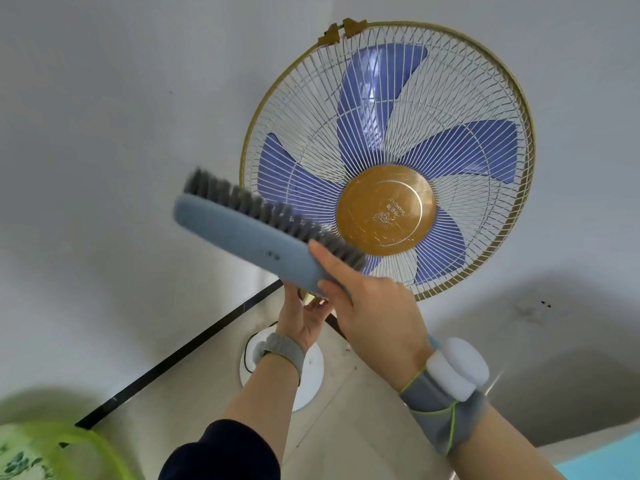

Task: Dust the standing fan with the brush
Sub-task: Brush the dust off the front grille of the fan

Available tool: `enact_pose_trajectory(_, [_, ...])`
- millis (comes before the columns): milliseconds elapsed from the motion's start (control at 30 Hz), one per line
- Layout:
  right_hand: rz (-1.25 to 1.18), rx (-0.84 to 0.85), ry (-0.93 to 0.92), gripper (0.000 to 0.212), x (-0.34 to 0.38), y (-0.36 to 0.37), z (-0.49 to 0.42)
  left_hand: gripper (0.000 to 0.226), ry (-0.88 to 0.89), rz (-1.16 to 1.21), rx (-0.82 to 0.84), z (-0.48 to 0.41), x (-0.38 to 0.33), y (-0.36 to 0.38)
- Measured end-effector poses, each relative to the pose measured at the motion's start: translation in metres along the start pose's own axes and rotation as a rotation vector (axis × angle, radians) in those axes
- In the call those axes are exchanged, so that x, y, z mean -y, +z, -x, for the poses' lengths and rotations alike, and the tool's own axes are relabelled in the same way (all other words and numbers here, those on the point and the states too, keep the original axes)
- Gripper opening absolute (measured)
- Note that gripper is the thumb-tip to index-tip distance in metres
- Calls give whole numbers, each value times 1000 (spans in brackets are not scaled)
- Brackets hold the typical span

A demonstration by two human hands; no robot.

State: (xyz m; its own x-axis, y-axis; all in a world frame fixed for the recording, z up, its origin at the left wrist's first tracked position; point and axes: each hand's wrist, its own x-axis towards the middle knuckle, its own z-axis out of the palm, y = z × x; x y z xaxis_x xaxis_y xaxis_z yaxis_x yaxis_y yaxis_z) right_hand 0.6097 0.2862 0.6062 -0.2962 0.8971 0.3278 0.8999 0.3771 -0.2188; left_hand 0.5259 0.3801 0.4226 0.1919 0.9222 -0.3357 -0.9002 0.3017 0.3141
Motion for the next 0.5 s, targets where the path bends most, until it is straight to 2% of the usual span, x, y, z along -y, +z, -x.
enact_pose_trajectory(67, [62, -226, -20, 48, 4, -7, -9, 75, 28, 4, 7, -2, -1, 2])
enact_pose_trajectory(167, [170, -337, -15, 50, 5, -3, -19, 76, 47, 14, 8, -1, -1, 3])
enact_pose_trajectory(267, [163, -268, 41, 67, 5, 10, -15, 90, 25, -24, 7, -1, 0, 2])
enact_pose_trajectory(333, [175, -172, 58, 66, 7, 10, -14, 96, 5, -18, 8, -2, -1, 2])
enact_pose_trajectory(433, [120, -1, 55, 59, 4, 6, -15, 90, -46, 35, -5, -5, -3, 1])
enact_pose_trajectory(500, [115, 23, 58, 56, 1, 5, -12, 81, -46, 19, -56, -6, -2, 1])
